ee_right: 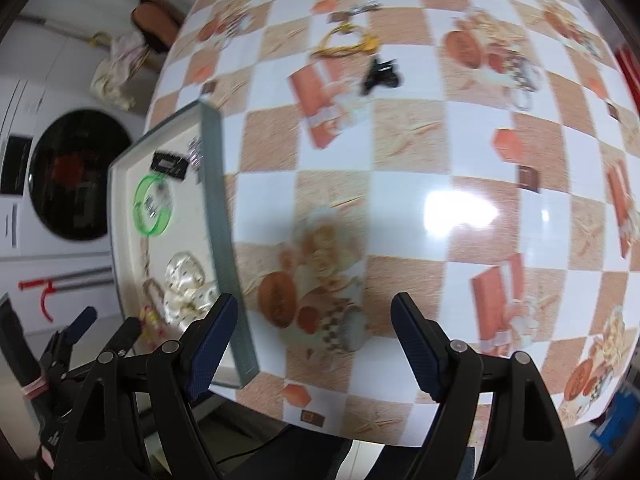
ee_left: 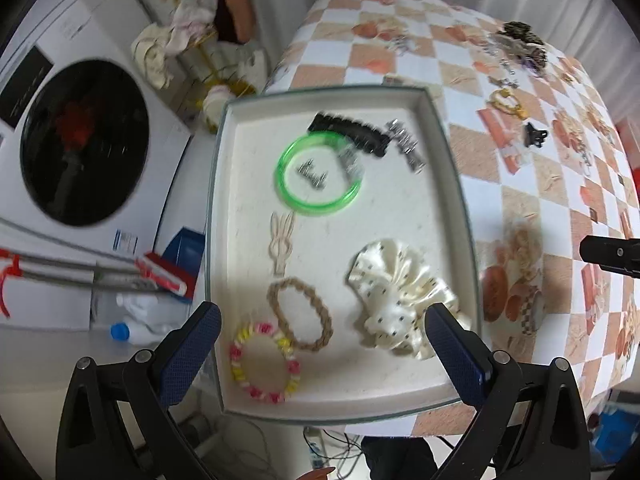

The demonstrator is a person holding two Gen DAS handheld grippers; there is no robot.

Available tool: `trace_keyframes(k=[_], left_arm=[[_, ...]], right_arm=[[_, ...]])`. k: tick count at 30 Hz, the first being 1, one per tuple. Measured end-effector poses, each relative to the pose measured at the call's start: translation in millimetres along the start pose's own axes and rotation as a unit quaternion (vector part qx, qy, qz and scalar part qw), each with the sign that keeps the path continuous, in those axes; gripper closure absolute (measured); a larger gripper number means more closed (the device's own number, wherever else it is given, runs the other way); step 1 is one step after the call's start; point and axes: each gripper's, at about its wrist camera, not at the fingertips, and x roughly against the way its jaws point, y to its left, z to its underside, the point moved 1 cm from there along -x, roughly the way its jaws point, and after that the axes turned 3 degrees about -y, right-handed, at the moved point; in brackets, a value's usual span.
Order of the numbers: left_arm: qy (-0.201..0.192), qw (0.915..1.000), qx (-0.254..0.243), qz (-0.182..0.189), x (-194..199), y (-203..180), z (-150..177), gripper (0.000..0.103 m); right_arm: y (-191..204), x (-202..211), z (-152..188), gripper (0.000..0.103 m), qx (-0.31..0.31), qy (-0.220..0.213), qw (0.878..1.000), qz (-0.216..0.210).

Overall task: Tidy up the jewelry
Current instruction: 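Move both open tools from the tray back over the table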

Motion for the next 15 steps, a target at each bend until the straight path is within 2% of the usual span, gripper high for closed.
trace_keyframes(k=[5,9,15], left_arm=[[-0.016,0.9994,-0.03,0.008,4,-13,-22,0.0],[-0.019,0.9992,-0.031,0.016,4,-26,-39,0.0],[-0.02,0.9989,-0.036,0.022,2,-53,-65,0.0]], right_arm=[[-21,13,-11,0.022,-0.03,-0.031,0.999,0.024],[-36,16,-27,0.022,-0.053,-0.046,0.997,0.03],[-50,9,-72,0.022,-0.054,-0.063,0.996,0.031]])
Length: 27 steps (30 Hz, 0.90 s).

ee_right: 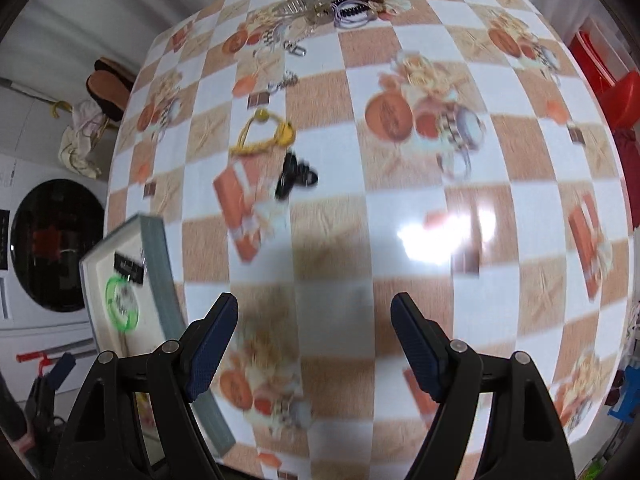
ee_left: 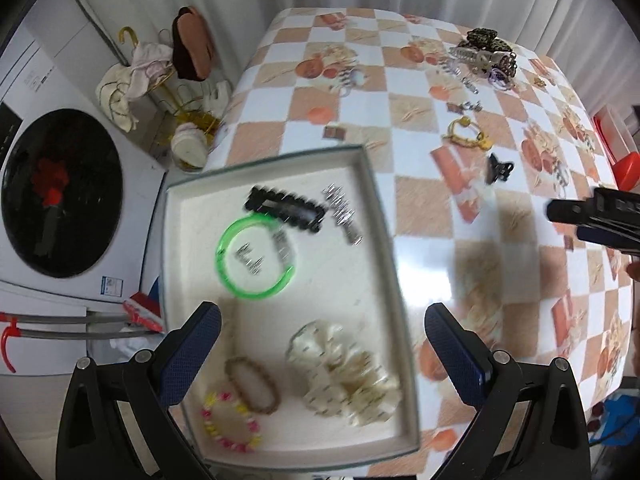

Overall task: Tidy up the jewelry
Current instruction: 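Move both open tools from the tray back over the table, then grasp the black claw clip with the right tool while the left tool grasps the yellow ball hair tie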

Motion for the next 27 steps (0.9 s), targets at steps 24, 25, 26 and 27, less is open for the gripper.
trace_keyframes(k=[24,25,26,27], left_arm=[[-0.031,0.9981,0.046,0.025,-70,-70,-121,0.002],[-0.029,0.9981,0.046,0.028,-74,-73,-124,0.006],[-0.023,0.9983,0.044,0.031,-79,-77,-127,0.008],[-0.018,0.9983,0.044,0.034,-85,-81,-129,0.008]], right_arm=[[22,-70,-64,0.054,0.114,-0.065,0.99,0.046],[22,-70,-62,0.062,0.119,-0.067,0.989,0.048],[22,-69,-62,0.071,0.125,-0.07,0.988,0.053],[21,-69,-61,0.073,0.131,-0.073,0.987,0.057]])
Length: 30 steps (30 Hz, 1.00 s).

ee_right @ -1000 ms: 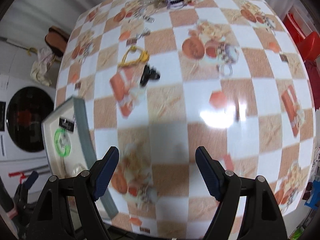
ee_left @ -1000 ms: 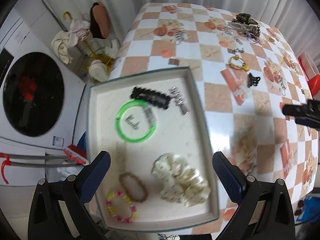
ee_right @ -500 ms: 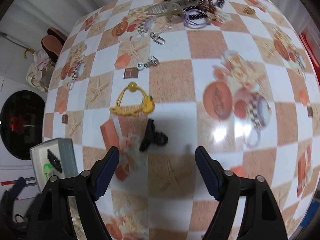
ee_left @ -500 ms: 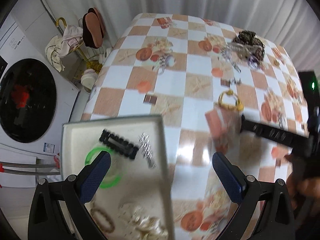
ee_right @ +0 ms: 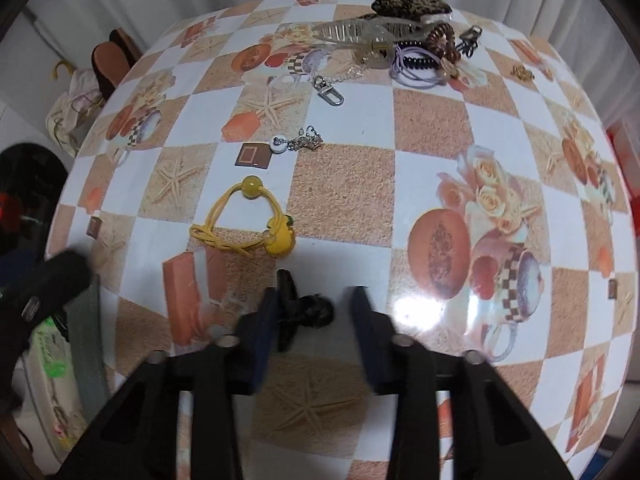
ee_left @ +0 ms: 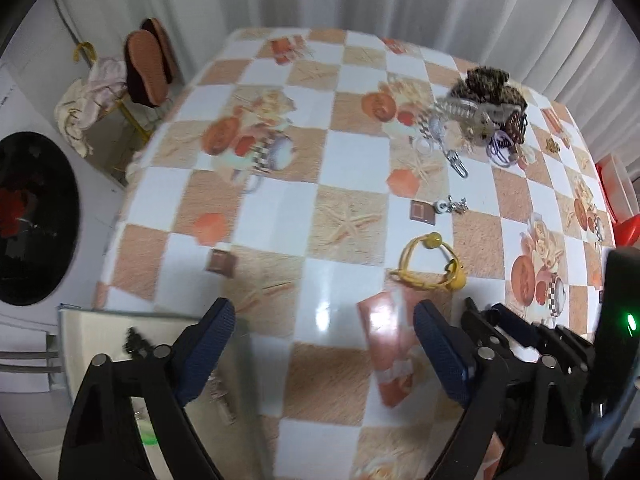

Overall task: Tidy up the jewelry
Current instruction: 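Grasp the black claw clip with the right tool while the left tool grasps the yellow ball hair tie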

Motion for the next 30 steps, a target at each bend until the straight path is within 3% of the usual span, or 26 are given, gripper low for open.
trace_keyframes(k=[4,6,14,22,25,26,27,29,30], left_arm=[[0.007,0.9998,-0.009,0.017,-17,-16,-6,0.008],[0.013,0.9993,-0.021,0.027,-26,-28,-8,0.017],[0.033,0.997,-0.042,0.057,-60,-62,-17,0.017],[0.028,0.9955,-0.086,0.027,-73,-87,-19,0.021],[0.02,0.9945,-0.098,0.031,-69,-92,-18,0.041],[0.017,0.9939,-0.104,0.033,-67,-94,-17,0.053],[0.014,0.9935,-0.108,0.035,-65,-96,-17,0.071],[0.015,0.9927,-0.112,0.041,-64,-99,-17,0.094],[0.015,0.9928,-0.111,0.042,-64,-99,-17,0.095]], right_arm=[[-9,3,3,0.073,0.003,-0.004,1.0,-0.004],[-17,5,5,0.073,-0.003,-0.006,1.0,-0.005],[-39,7,7,0.074,-0.021,-0.005,1.0,-0.018],[-46,8,7,0.074,-0.029,-0.008,0.999,-0.025],[-47,8,6,0.074,-0.031,-0.009,0.999,-0.029],[-47,8,6,0.074,-0.032,-0.009,0.999,-0.03],[-48,8,6,0.074,-0.034,-0.008,0.999,-0.031],[-51,9,6,0.075,-0.043,-0.005,0.998,-0.036],[-52,9,6,0.076,-0.045,-0.004,0.998,-0.039]])
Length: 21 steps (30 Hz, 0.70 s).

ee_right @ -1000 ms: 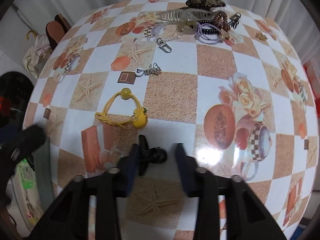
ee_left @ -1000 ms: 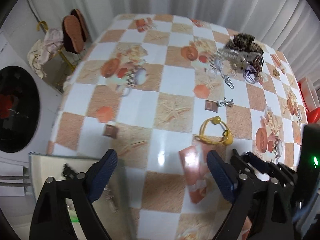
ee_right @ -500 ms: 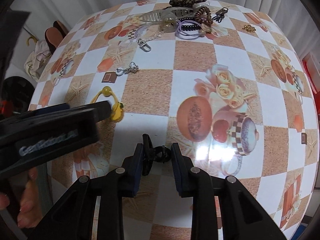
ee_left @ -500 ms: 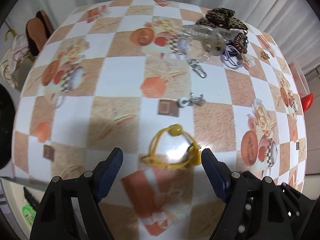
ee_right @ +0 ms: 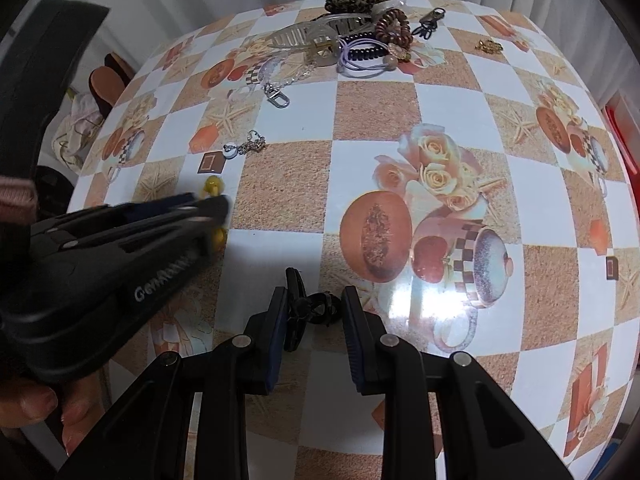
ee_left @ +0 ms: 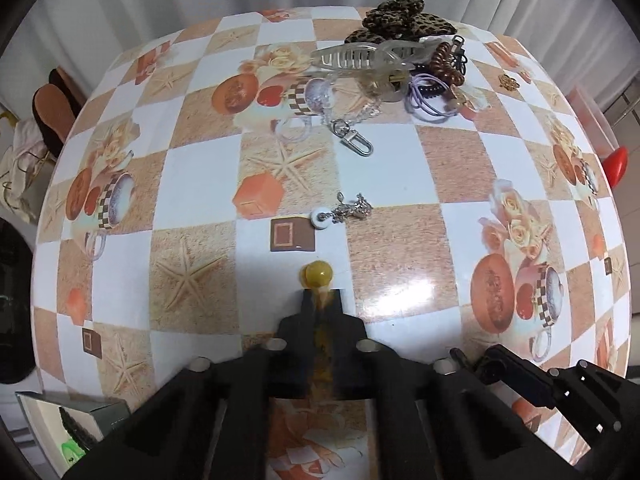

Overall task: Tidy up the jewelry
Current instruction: 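Grasp the black claw clip with the right tool while the left tool grasps the yellow ball hair tie, then carry the claw clip in the right tool to the tray while the left tool carries the yellow hair tie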

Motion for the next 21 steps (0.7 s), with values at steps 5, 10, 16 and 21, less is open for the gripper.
trace_keyframes(k=[5,10,16,21], left_arm=[[-0.002,0.9994,0.025,0.025,10,8,7,0.095],[-0.008,0.9984,0.04,0.039,28,13,18,0.095],[-0.011,0.998,0.043,0.044,51,9,32,0.095],[-0.008,0.9977,0.05,0.045,70,3,47,0.095]], right_arm=[[-10,4,2,0.076,-0.019,0.007,1.0,-0.02],[-26,10,8,0.076,-0.043,0.012,0.998,-0.034],[-39,20,15,0.076,-0.054,0.021,0.997,-0.042],[-43,32,20,0.076,-0.059,0.03,0.997,-0.048]])
